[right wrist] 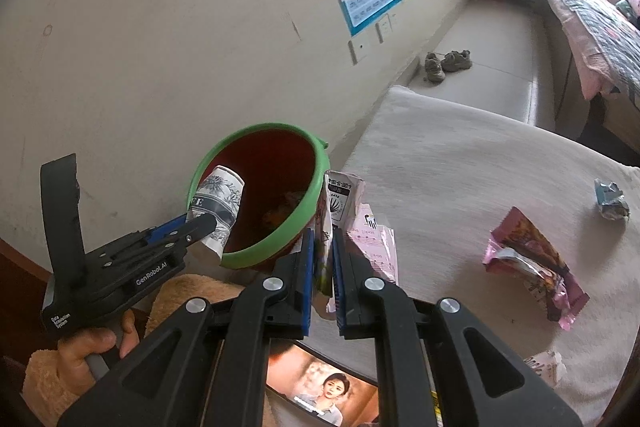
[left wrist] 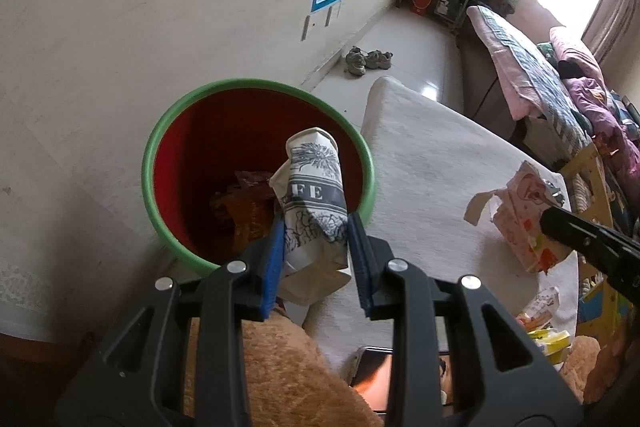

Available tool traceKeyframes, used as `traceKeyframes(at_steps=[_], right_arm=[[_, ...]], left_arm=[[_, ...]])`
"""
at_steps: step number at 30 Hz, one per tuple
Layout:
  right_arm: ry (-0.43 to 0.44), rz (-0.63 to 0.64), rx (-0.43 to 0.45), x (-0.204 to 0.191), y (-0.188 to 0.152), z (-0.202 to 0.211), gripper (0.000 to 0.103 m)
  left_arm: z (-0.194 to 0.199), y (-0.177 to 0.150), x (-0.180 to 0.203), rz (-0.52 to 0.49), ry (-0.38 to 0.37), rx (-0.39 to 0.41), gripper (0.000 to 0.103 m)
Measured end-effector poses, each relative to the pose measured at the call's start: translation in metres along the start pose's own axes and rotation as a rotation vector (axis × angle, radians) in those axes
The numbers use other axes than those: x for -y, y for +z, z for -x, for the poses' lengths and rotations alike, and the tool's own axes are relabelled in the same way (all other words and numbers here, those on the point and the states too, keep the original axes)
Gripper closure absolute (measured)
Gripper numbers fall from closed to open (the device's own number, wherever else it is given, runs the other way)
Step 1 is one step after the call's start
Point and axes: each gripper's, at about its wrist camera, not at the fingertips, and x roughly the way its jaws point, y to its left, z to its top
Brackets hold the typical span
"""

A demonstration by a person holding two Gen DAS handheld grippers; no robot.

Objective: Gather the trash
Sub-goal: 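Carry the paper cup over the green bin with the left gripper while the right gripper holds the carton, then open both grippers over the bin to drop the cup and carton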

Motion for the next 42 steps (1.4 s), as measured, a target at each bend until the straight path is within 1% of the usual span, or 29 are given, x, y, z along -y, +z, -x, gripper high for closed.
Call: traceKeyframes(at_steps=[5,10,18,26,31,32,33,34,35,37,42], right_arm=[[0.014,0.015,-0.012,-0.006,0.004,-0.009,0.094],[0.023,0.019,-0.023,-0.01,0.013,-0.021,0.094],[0.036,0.063,-0.042,-0.028,0.025,-0.038,0.094],[0.101,0.071,-0.085,-0.052,0.039,-0.069,0.094],[0.134,0.069,-0.101,-0.062,0.049,-0.088,0.091],[0.141,0.069,-0.097,-0.064,0.051,-0.09,0.09],[0.141,0.069,-0.095,-0.065,0.054,-0.092,0.078],[0.144,0.066,-0.092,-0.066,0.056,-0.093,0.067],[0.141,0.061,-0.083,-0.066,0.057,-0.092,0.054],[0.139,0.059,-0.063,-0.065,0.059,-0.088,0.054],[0.112,0.057,-0.049,-0.053,0.051,-0.067,0.052]], left_arm=[[0.0,0.001,-0.002,-0.011,0.023,0.012,0.073],[-0.002,0.002,-0.01,0.008,0.029,0.012,0.073],[-0.008,0.004,-0.033,0.038,0.053,0.004,0.073],[-0.018,0.009,-0.053,0.06,0.062,-0.006,0.073],[-0.028,0.01,-0.062,0.066,0.073,-0.027,0.073],[-0.029,0.011,-0.062,0.071,0.076,-0.029,0.069],[-0.031,0.011,-0.065,0.08,0.079,-0.035,0.056],[-0.032,0.01,-0.068,0.095,0.081,-0.037,0.05],[-0.032,0.009,-0.069,0.103,0.081,-0.035,0.048],[-0.031,0.006,-0.071,0.11,0.083,-0.038,0.048],[-0.026,0.003,-0.066,0.099,0.089,-0.039,0.048]])
